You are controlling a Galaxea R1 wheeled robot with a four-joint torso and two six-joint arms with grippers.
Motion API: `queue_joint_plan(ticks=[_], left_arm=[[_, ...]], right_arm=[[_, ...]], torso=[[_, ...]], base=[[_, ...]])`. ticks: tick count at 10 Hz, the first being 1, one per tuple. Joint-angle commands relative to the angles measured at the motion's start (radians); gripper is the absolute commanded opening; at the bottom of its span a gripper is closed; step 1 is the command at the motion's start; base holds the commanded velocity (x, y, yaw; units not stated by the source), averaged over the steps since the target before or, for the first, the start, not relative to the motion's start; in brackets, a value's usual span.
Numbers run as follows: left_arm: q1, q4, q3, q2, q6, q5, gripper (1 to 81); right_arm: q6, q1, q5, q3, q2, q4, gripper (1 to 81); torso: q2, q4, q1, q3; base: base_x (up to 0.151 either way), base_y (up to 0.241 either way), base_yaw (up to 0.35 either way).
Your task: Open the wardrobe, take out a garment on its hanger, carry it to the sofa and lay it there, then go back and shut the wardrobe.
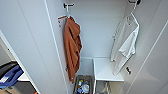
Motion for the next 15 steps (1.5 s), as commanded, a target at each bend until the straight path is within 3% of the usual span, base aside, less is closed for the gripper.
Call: queue_joint_plan(ticks=[1,2,4,5,6,15], left_arm=[[-0.025,-0.003,-0.001,-0.007,-0.004,0.048,81.1],[-0.025,-0.003,-0.001,-0.005,-0.006,0.050,81.1],[-0.025,0.002,-0.001,-0.001,-0.004,0.087,81.1],[-0.025,0.002,-0.001,0.001,-0.001,0.090,81.1],[-0.025,0.002,-0.001,-0.002,0.000,0.090,81.1],[-0.026,0.014,-0.001,-0.002,0.006,0.088,81.1]], right_arm=[[-0.014,-0.029,-0.026,-0.062,0.052,0.096,81.1],[-0.102,-0.036,-0.027,-0.059,0.055,0.184,81.1],[-0.486,-0.053,-0.023,-0.057,0.058,0.499,81.1],[-0.590,-0.047,-0.026,-0.054,0.062,0.611,81.1],[-0.614,-0.050,-0.026,-0.056,0.078,0.647,81.1],[-0.631,-0.063,-0.004,-0.075,0.150,0.617,81.1]], torso=[[0.000,0.000,0.000,0.000],[0.000,0.000,0.000,0.000],[0.000,0.000,0.000,0.000],[0.000,0.000,0.000,0.000],[0.000,0.000,0.000,0.000],[0.000,0.000,0.000,0.000]], base=[[0.000,0.000,0.000],[0.000,0.000,0.000],[0.000,0.000,0.000],[0.000,0.000,0.000],[0.000,0.000,0.000],[0.000,-0.007,0.000]])
